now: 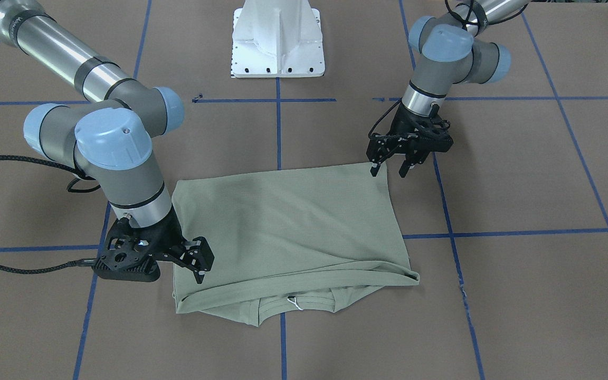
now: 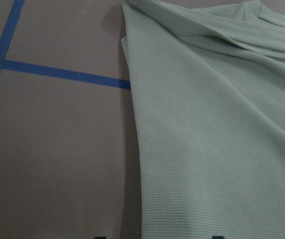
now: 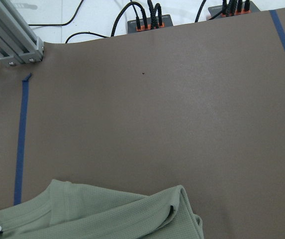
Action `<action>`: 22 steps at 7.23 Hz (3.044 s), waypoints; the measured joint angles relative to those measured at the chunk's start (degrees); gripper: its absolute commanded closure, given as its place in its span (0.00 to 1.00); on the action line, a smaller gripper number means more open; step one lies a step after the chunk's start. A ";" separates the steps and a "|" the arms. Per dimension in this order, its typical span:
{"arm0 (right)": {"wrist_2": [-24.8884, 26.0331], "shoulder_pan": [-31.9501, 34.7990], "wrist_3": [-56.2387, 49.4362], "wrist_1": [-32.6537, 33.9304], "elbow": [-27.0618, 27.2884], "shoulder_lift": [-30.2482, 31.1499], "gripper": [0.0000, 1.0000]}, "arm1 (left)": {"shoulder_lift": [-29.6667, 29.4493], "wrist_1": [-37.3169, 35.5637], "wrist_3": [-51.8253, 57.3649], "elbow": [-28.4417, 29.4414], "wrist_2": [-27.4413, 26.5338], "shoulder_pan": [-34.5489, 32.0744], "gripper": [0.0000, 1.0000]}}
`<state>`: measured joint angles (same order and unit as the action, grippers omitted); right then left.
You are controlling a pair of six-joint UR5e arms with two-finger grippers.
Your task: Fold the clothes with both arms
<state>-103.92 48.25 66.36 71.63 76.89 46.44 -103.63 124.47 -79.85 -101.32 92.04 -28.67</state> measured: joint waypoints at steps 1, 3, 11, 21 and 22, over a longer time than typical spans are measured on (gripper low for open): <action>0.02 0.00 -0.02 0.00 0.00 0.03 0.00 | -0.03 0.04 -0.69 0.10 -0.05 0.61 0.80; -0.03 -0.04 -0.08 0.00 -0.06 0.14 0.00 | -0.17 0.06 -1.05 0.18 -0.08 1.60 1.00; -0.03 -0.38 -0.07 -0.04 0.00 0.00 0.00 | -2.43 0.03 23.11 9.38 0.03 -13.42 1.00; 6.35 -6.88 17.53 -1.40 -10.11 -13.14 0.02 | -13.73 20.03 36.81 29.72 17.96 -31.37 0.00; 9.22 -8.55 20.32 -3.87 -15.30 -16.45 0.04 | -11.60 20.05 35.08 26.85 18.72 -31.42 0.00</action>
<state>-94.70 39.70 86.68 67.76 61.59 29.98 -115.23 144.53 -44.77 -74.47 110.76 -60.09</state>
